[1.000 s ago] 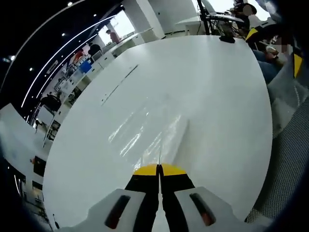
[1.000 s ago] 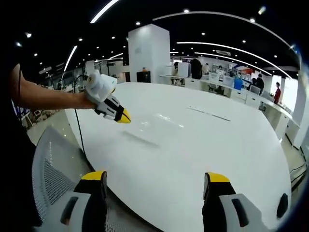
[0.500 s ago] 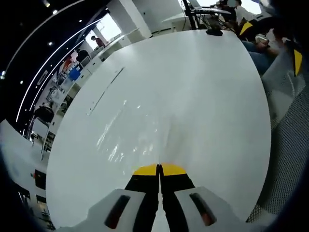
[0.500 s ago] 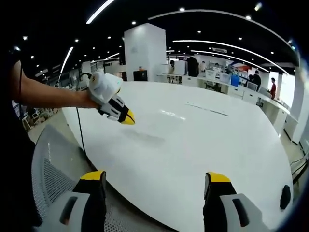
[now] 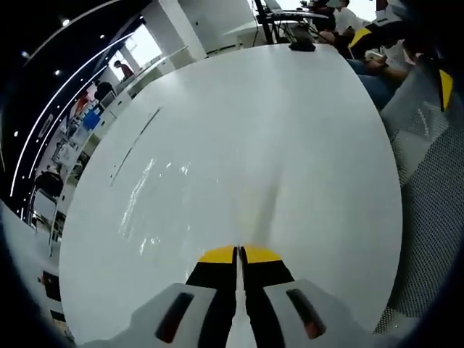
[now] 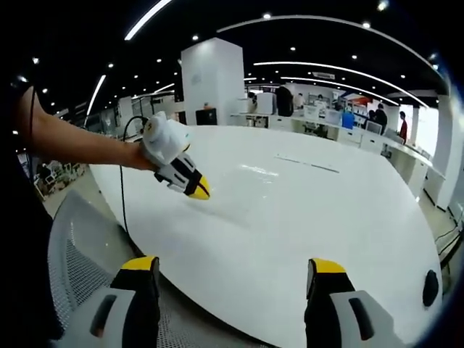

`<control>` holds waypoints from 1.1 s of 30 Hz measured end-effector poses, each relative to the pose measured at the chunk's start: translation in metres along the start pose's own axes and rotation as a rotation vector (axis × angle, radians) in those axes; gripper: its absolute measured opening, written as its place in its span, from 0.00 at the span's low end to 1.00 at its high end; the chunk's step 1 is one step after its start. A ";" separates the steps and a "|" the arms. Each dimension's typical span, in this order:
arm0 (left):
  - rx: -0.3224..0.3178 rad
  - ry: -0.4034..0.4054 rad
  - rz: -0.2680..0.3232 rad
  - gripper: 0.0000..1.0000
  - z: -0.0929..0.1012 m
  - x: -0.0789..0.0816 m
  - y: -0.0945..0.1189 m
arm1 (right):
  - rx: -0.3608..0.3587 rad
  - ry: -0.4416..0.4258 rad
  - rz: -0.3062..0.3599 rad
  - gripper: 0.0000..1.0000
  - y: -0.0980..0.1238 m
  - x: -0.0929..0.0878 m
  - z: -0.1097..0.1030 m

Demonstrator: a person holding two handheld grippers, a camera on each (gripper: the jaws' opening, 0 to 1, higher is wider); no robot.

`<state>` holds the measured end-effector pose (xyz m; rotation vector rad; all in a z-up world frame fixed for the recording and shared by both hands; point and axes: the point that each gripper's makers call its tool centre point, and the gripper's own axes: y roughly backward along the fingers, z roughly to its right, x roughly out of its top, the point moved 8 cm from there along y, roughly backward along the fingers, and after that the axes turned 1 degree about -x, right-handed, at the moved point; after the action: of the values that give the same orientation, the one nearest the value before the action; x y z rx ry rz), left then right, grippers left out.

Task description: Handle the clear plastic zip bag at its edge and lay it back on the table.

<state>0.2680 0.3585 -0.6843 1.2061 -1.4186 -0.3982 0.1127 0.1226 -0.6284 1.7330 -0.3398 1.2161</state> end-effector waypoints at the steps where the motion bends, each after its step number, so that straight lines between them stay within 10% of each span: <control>1: -0.002 -0.004 0.004 0.00 0.001 0.000 0.000 | 0.000 -0.005 0.005 0.84 0.000 0.000 0.000; 33: -0.030 0.069 0.156 0.09 0.009 -0.008 0.041 | 0.041 0.017 0.008 0.84 -0.007 0.002 -0.011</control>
<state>0.2410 0.3783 -0.6573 1.0671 -1.4309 -0.2661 0.1123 0.1357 -0.6300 1.7562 -0.3141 1.2512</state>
